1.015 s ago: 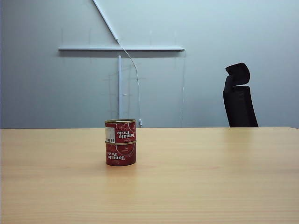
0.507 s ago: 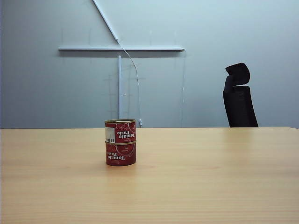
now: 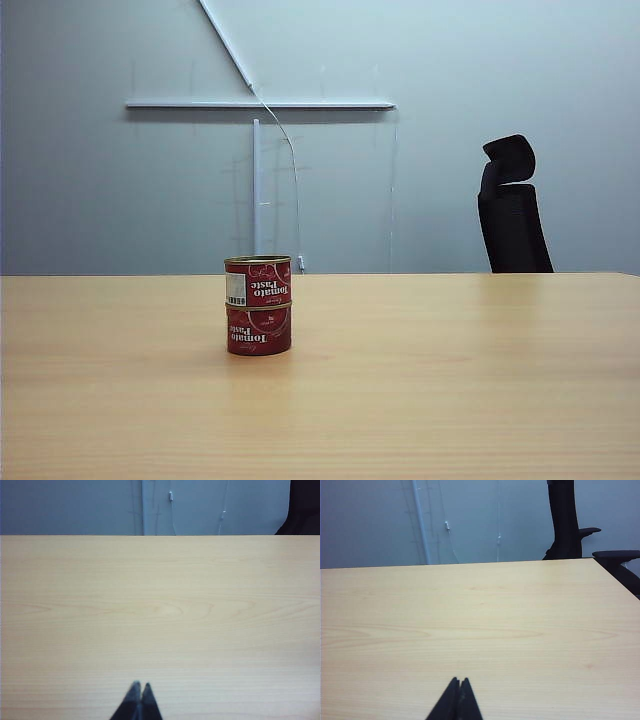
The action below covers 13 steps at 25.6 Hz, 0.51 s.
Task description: Stack a can of tomatoes on the right onto the can of tomatoes on the left.
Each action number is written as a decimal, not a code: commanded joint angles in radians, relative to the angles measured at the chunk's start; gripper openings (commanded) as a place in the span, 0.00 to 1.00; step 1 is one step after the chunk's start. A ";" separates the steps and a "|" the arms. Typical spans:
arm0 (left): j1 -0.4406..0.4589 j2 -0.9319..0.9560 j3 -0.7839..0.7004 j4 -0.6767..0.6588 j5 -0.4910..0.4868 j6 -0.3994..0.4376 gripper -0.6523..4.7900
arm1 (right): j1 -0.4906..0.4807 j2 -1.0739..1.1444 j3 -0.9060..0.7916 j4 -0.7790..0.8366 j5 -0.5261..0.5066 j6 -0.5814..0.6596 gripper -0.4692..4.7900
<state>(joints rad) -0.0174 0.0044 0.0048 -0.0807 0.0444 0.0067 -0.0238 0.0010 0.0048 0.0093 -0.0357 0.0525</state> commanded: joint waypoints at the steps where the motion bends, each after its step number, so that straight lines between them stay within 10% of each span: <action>1: -0.001 0.002 0.004 0.007 0.002 0.000 0.11 | -0.001 -0.002 -0.004 0.025 -0.003 -0.001 0.07; 13: -0.001 0.002 0.004 0.007 0.002 0.000 0.11 | -0.002 -0.002 -0.004 0.076 0.017 -0.001 0.07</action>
<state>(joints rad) -0.0174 0.0044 0.0051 -0.0807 0.0444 0.0071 -0.0242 0.0010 0.0048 0.0631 -0.0231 0.0528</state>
